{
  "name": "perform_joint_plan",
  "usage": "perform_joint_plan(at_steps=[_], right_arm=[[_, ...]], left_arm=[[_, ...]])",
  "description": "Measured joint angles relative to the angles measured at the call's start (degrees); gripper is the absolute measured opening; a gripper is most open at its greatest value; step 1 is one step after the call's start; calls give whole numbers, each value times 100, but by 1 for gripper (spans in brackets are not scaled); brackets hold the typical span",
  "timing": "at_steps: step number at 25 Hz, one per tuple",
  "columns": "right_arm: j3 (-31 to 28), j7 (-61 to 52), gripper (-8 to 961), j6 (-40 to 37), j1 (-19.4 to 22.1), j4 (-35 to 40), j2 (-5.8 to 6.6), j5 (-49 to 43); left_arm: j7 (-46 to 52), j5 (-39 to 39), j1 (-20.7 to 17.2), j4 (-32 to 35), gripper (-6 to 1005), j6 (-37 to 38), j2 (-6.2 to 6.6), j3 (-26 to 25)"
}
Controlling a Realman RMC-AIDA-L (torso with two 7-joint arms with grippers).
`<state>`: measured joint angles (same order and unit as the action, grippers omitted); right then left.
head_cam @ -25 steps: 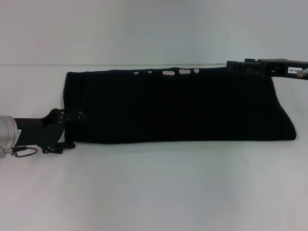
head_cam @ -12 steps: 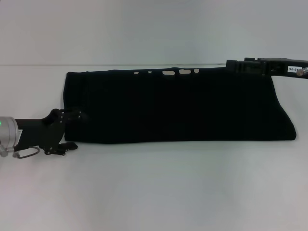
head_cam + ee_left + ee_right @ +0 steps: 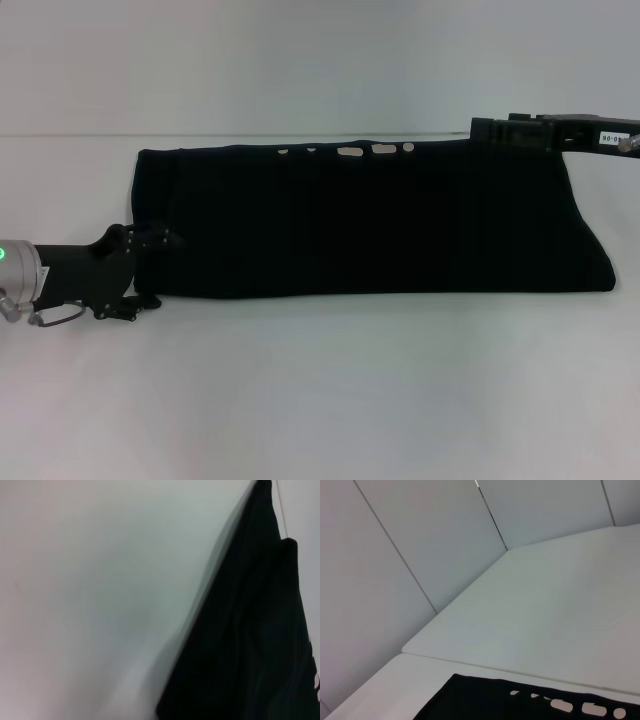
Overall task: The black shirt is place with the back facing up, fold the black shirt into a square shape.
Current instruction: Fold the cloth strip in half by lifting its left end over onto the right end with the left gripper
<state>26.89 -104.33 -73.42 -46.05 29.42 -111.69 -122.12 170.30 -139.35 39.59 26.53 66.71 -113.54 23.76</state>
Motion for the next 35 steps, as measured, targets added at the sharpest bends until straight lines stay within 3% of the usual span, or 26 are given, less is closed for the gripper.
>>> perform_joint_plan(at_steps=[35], right_arm=[[37,-70,924,-24,15,11,-1,4]], left_arm=[[-365,39,175,-7,887,-458,3,24]])
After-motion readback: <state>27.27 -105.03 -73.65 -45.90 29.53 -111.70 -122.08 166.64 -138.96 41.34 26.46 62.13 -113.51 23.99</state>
